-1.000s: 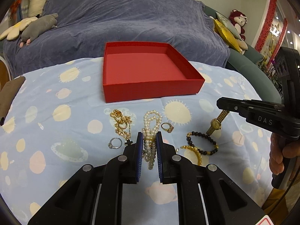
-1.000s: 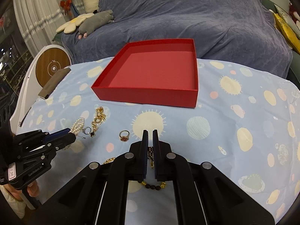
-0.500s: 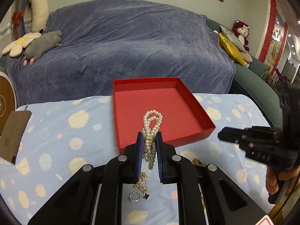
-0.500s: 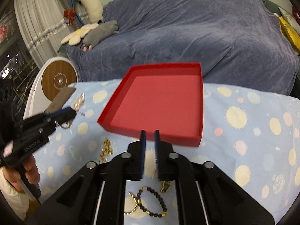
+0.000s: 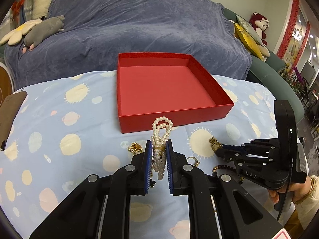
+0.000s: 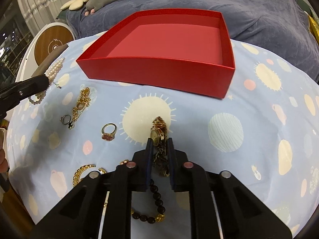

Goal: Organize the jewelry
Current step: 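Carry the pearl necklace and gold watch into the red box and open both tools, then withdraw both open tools from the red box back over the jewelry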

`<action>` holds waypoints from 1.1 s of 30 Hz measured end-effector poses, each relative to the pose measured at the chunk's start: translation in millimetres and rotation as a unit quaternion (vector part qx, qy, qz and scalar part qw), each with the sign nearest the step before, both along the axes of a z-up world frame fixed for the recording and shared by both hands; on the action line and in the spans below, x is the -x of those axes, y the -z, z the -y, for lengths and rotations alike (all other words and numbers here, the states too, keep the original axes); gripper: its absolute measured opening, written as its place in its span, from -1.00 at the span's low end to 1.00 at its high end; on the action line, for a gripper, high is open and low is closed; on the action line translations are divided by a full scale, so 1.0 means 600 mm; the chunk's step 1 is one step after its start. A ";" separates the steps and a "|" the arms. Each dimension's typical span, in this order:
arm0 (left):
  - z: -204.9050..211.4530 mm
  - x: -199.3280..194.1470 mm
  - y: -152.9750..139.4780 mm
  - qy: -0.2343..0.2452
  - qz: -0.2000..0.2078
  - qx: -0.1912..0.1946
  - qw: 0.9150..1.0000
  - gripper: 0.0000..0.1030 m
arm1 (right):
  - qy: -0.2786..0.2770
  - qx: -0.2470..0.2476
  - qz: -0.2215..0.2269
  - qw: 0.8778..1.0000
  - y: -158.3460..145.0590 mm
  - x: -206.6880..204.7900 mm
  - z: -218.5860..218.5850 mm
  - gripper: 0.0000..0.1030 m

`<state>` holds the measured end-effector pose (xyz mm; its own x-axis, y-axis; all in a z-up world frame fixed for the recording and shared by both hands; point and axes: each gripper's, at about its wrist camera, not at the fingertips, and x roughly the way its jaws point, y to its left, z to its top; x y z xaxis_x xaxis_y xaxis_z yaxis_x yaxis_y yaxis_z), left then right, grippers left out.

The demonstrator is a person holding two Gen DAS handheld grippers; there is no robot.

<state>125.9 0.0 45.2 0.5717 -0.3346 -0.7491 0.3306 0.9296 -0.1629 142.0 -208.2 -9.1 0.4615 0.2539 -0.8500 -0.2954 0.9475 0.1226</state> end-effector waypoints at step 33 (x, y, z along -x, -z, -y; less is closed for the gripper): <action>0.086 -0.399 0.052 -0.051 -0.031 -0.038 0.997 0.05 | 0.138 -0.090 0.048 0.985 -0.054 -0.368 0.065 -0.46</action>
